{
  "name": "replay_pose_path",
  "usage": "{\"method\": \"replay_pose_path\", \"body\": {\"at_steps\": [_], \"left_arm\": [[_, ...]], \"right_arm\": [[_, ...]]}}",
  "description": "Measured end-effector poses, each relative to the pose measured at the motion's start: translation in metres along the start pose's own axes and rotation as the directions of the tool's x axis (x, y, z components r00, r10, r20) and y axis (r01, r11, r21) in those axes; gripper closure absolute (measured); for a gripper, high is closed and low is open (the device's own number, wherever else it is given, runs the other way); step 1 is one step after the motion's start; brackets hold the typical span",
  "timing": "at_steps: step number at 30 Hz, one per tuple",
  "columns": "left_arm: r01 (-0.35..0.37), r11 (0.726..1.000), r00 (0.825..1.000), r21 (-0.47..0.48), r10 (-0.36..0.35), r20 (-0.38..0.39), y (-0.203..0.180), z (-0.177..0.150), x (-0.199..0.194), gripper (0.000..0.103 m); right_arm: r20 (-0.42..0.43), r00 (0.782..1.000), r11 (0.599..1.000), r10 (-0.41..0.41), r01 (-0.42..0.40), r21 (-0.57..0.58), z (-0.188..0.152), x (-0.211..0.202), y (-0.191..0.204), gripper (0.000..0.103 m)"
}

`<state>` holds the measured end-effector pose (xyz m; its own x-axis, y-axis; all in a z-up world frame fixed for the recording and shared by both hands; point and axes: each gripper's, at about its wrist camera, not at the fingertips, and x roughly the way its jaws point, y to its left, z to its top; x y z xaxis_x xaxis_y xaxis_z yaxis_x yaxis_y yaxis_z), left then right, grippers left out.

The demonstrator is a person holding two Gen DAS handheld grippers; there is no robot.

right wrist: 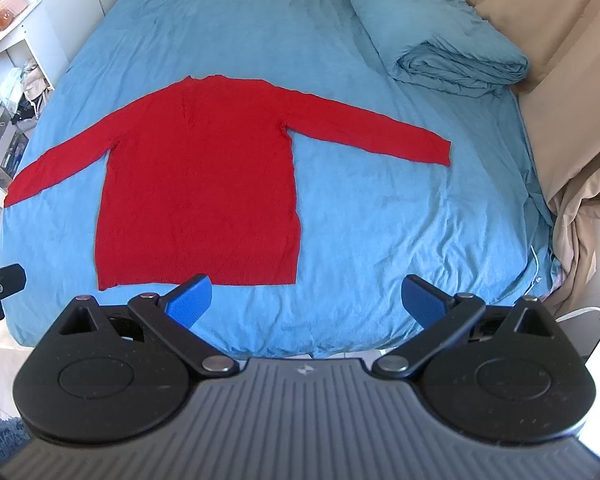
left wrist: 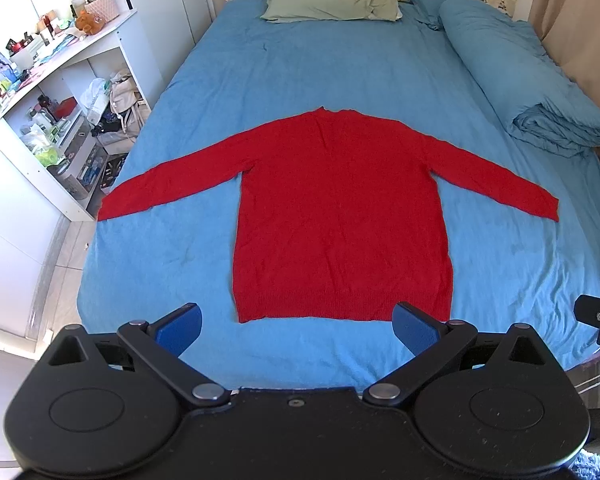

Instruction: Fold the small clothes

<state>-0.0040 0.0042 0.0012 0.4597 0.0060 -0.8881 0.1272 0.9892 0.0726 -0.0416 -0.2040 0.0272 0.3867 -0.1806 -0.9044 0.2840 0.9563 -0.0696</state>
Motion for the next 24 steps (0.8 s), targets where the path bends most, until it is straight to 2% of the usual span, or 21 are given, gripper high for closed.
{"method": "replay_pose_path", "body": {"at_steps": [24], "left_arm": [[-0.007,1.0,1.0,0.0,0.007,0.007,-0.0007,0.0004,-0.006,0.0]], "right_arm": [[0.005,1.0,1.0,0.004,-0.004,0.002,-0.0008,0.0005,-0.0012,0.0]]}}
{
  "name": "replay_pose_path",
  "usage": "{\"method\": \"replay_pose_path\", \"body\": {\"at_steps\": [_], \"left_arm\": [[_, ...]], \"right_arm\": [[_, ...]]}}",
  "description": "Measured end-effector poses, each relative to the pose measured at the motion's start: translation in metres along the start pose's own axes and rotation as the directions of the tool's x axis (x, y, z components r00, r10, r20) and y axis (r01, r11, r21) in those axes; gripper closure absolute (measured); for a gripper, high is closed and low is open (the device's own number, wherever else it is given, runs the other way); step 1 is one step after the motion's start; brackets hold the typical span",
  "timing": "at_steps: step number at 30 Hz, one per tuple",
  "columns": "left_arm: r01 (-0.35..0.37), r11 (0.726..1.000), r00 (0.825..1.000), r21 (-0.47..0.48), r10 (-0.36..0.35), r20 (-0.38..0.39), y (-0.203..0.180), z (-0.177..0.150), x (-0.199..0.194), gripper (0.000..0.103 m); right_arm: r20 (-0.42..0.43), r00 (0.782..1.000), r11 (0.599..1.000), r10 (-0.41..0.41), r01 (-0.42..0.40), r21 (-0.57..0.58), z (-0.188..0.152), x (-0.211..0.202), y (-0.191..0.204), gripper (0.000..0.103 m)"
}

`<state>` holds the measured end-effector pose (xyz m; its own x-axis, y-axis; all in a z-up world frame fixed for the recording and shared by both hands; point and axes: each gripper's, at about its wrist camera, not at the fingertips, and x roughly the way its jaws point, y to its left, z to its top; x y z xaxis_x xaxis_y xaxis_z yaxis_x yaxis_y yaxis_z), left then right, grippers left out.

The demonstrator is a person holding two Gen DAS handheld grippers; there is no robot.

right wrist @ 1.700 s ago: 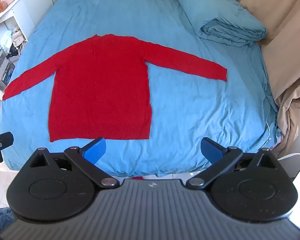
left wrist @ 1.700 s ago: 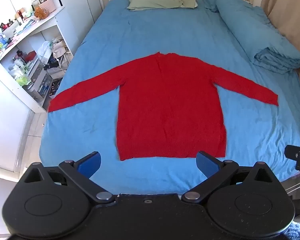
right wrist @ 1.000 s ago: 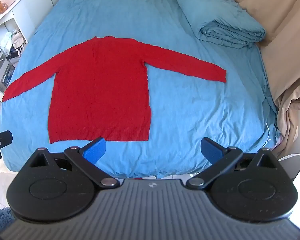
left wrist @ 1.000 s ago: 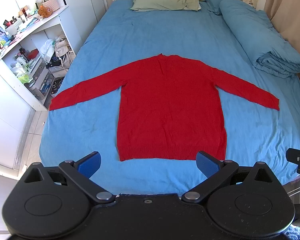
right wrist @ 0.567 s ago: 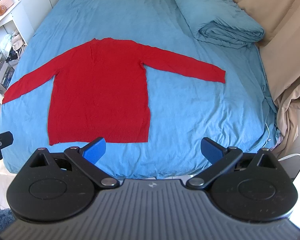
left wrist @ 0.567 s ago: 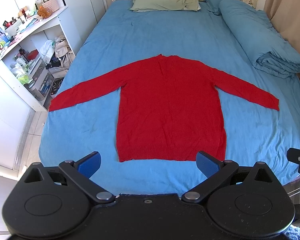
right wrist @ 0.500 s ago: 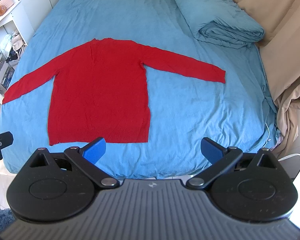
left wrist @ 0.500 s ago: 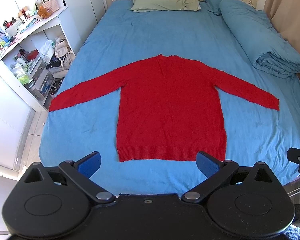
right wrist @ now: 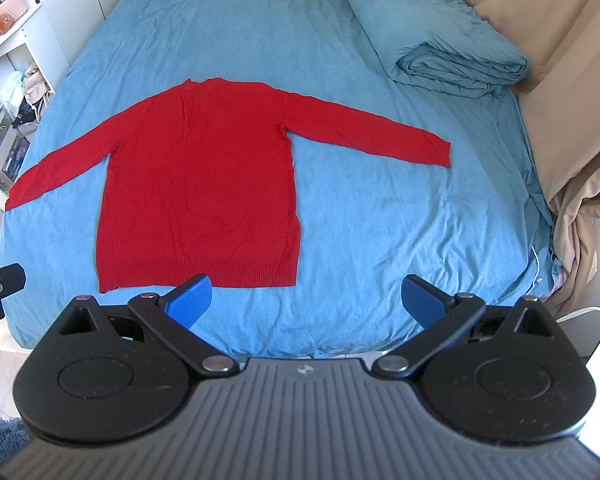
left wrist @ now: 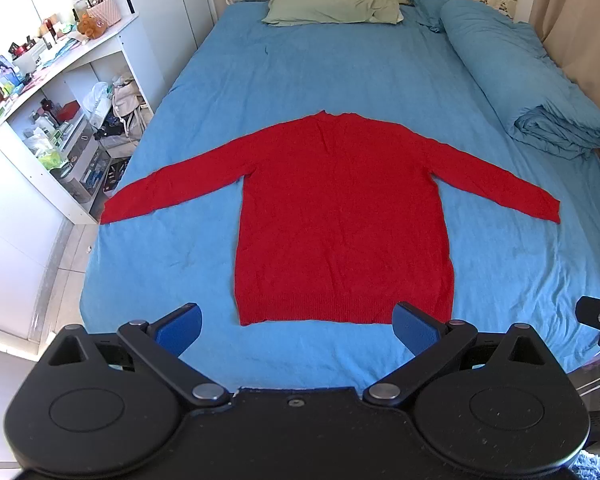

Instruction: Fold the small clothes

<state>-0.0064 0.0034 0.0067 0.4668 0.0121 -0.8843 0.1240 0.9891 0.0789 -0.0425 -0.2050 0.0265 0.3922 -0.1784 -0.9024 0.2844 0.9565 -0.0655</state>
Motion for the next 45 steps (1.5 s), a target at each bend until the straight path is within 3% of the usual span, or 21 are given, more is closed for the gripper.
{"method": "replay_pose_path", "body": {"at_steps": [45], "left_arm": [[-0.008,1.0,1.0,-0.005,0.008,-0.013,0.0003,0.0069,0.003,0.0]], "right_arm": [[-0.01,1.0,1.0,0.006,-0.006,0.012,0.0073,0.0092,-0.0017,0.0]]}}
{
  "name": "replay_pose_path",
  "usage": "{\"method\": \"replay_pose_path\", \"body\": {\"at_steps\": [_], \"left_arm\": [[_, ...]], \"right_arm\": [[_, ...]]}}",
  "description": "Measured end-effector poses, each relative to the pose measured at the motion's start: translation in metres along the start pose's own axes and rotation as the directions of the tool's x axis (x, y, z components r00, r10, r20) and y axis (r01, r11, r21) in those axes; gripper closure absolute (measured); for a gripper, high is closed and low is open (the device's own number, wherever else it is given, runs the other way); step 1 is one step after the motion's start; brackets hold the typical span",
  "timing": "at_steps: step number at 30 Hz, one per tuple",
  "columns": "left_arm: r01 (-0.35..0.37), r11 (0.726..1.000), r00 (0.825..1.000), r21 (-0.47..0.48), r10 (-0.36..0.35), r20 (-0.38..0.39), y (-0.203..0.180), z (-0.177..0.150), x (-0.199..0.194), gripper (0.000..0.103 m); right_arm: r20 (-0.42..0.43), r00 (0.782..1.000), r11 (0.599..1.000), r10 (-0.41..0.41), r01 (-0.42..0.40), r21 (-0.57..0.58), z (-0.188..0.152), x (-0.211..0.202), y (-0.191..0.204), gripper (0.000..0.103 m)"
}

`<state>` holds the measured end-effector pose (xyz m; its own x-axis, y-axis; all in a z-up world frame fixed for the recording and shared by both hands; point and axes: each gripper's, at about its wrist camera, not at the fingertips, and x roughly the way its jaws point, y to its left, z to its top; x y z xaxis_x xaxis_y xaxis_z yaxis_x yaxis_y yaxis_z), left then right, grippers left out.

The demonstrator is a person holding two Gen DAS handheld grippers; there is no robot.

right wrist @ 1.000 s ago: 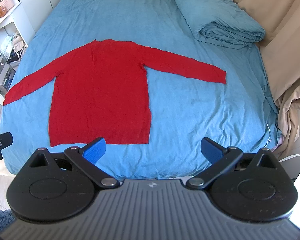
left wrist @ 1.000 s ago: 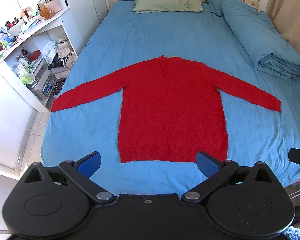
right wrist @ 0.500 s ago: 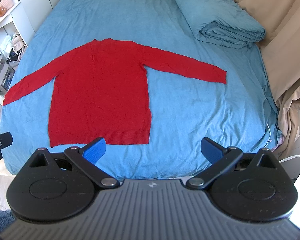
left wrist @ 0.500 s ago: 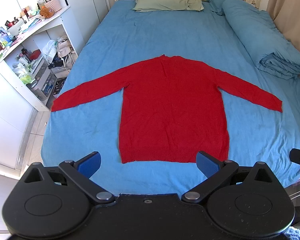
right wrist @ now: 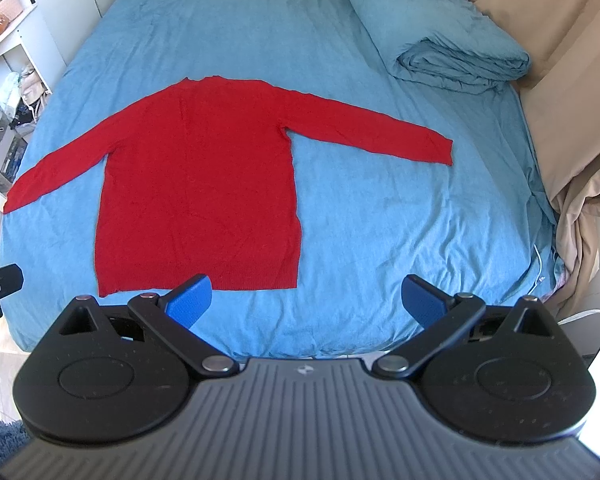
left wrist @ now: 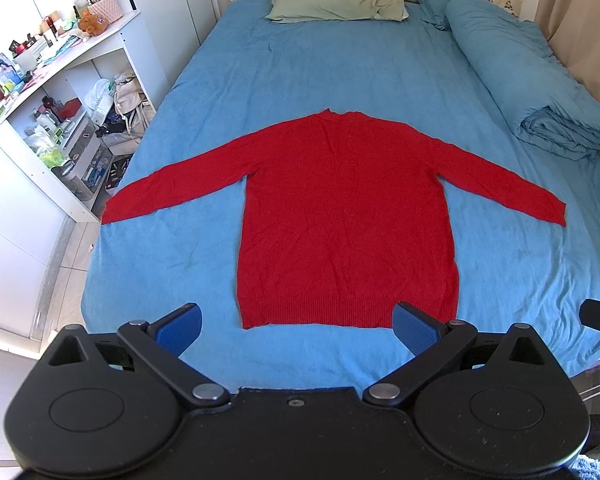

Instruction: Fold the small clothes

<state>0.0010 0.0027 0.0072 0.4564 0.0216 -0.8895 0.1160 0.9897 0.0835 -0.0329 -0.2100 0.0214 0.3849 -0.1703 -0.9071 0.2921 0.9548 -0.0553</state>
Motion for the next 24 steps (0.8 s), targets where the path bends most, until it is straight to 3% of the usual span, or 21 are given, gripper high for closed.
{"method": "replay_pose_path", "body": {"at_steps": [5,10,15,19,24], "left_arm": [[0.001,1.0,1.0,0.0,-0.001,0.0,0.001,0.004,0.0,0.0],[0.032,0.999,0.999,-0.023,-0.031,0.026,0.002,0.032,0.011,0.0],[0.02,1.0,0.998,0.001,-0.02,0.066,-0.019,0.077,0.04,0.0],[0.023,0.999,0.996,-0.033,-0.02,0.082,-0.046,0.115,0.072,0.0],[0.038,0.994,0.996,-0.099,-0.03,0.083,-0.084,0.155,0.13,0.0]], "right_arm": [[-0.004,1.0,1.0,0.005,-0.005,0.011,0.002,0.002,-0.003,0.0],[0.003,0.999,0.994,0.05,-0.05,0.094,0.015,0.009,-0.025,0.0],[0.058,0.998,0.984,-0.009,-0.002,0.179,0.046,0.034,-0.068,0.0],[0.085,0.995,0.968,-0.051,0.028,0.249,0.081,0.074,-0.117,0.0],[0.066,0.996,0.943,-0.068,0.043,0.331,0.12,0.16,-0.185,0.0]]}}
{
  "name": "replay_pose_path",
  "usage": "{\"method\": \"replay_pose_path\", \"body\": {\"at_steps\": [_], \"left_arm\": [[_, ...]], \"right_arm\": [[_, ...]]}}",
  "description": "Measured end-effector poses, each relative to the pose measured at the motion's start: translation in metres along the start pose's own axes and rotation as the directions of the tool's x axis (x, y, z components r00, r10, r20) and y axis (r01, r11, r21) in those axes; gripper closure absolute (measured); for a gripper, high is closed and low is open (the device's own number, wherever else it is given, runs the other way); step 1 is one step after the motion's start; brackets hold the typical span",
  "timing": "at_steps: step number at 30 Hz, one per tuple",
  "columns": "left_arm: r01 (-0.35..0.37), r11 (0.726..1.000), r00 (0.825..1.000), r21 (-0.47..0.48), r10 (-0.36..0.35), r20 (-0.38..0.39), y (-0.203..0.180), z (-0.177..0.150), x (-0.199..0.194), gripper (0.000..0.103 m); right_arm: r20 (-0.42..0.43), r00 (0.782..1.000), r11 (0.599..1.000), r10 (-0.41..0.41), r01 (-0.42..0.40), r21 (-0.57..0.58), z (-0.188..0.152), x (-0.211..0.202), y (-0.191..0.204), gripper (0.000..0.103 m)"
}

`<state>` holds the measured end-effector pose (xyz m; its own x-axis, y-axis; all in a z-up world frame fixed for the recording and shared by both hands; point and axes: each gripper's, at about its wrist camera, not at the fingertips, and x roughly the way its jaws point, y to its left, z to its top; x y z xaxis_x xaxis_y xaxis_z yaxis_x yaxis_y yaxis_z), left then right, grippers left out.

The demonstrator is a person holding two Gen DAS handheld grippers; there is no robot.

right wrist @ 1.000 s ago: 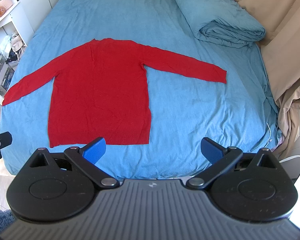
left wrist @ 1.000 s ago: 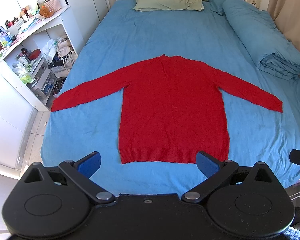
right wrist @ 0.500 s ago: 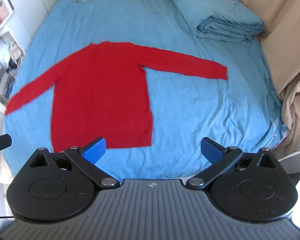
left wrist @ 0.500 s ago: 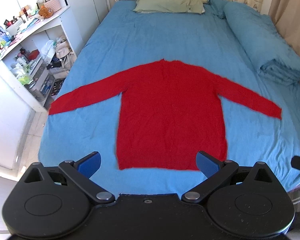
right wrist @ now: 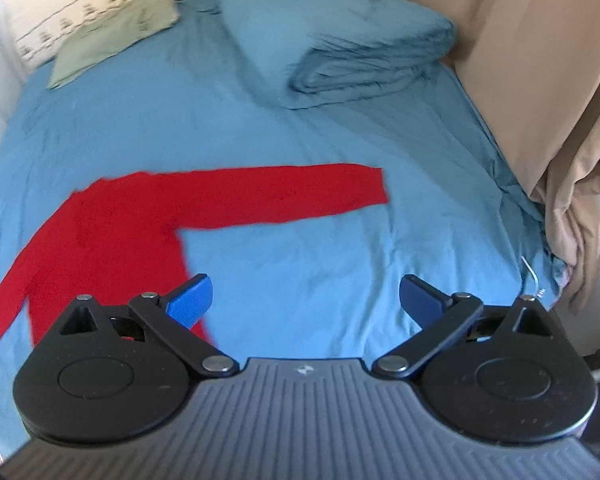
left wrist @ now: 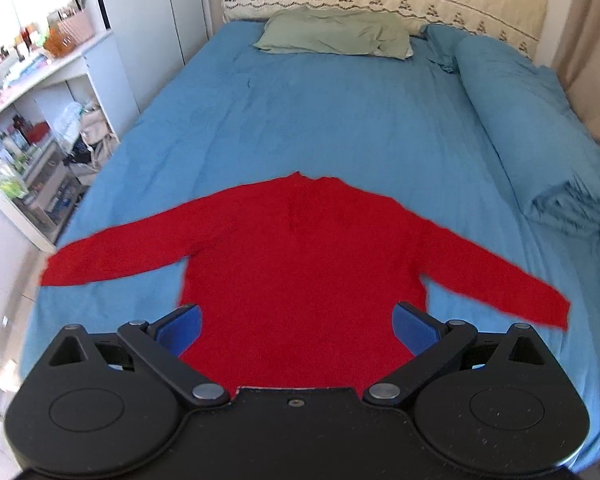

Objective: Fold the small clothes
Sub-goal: 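Grasp a red sweater sleeve cuff with the right gripper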

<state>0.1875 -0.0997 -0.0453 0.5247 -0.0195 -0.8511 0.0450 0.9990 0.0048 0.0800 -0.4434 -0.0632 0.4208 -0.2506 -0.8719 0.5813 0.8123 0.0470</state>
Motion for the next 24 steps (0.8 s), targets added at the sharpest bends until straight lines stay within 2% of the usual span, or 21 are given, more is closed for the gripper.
{"method": "replay_pose_path", "body": {"at_steps": [5,11,15,16,20,24], "left_arm": [[-0.017,1.0,1.0,-0.018,0.017,-0.022,-0.05,0.02,0.077,0.0],[-0.014,1.0,0.998,0.015,0.015,-0.054,-0.104,0.026,0.18,0.0],[0.003,0.999,0.997,0.041,0.0,-0.078,-0.129,0.028,0.247,0.0],[0.006,0.999,0.997,0.05,-0.002,-0.081,-0.135,0.029,0.263,0.0],[0.013,0.997,0.997,0.082,-0.007,-0.082,-0.153,0.03,0.316,0.0],[0.018,0.996,0.996,0.093,-0.01,-0.089,-0.158,0.029,0.361,0.0]], "right_arm": [[-0.036,0.999,0.997,-0.016,0.018,0.078,0.036,0.113,-0.045,0.0],[-0.042,0.997,0.988,-0.059,0.064,0.141,0.05,0.236,-0.077,0.001],[-0.045,0.995,0.978,-0.085,0.092,0.189,0.051,0.304,-0.092,0.013],[-0.049,0.995,0.974,-0.088,0.097,0.206,0.05,0.32,-0.095,0.017],[-0.051,0.993,0.963,-0.108,0.117,0.242,0.045,0.369,-0.106,0.022],[-0.05,0.991,0.955,-0.123,0.132,0.267,0.039,0.398,-0.117,0.027]]}}
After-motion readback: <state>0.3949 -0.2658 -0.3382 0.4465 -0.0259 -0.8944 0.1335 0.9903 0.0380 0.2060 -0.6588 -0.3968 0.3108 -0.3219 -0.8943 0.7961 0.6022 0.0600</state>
